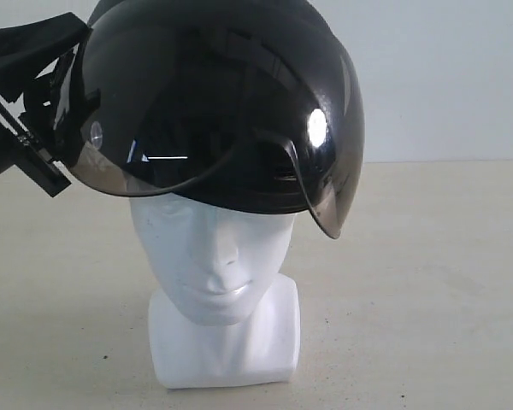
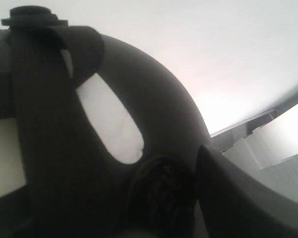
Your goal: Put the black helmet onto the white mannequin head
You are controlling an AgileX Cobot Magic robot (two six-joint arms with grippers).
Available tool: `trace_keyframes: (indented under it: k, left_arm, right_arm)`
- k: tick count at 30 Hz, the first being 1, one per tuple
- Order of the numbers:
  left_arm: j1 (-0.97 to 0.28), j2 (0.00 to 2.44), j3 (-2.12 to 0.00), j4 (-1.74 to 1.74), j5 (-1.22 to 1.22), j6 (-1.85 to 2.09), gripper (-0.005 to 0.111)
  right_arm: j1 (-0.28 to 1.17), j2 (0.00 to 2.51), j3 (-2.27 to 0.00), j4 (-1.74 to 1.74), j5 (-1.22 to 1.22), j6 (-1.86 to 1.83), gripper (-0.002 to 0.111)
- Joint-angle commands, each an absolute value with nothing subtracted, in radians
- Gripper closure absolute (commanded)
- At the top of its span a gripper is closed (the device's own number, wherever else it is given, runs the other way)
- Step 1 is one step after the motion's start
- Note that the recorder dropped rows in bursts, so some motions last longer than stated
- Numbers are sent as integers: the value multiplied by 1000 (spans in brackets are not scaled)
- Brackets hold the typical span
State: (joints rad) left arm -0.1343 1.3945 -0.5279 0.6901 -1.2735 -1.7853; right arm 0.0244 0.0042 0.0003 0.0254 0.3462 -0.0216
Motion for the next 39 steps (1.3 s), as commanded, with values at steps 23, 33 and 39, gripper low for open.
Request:
trace_keyframes:
  k: [23, 33, 39]
  left_arm:
    - [-41, 1405, -511, 901, -1016, -1643, 102]
    - [-41, 1405, -511, 903, -1022, -1643, 83]
    - [-41, 1403, -511, 935, -1022, -1664, 50]
  right_arm:
    - [20, 0, 0, 21, 334, -24, 108]
    - [20, 0, 0, 21, 334, -24, 108]
    - [20, 0, 0, 21, 334, -24, 108]
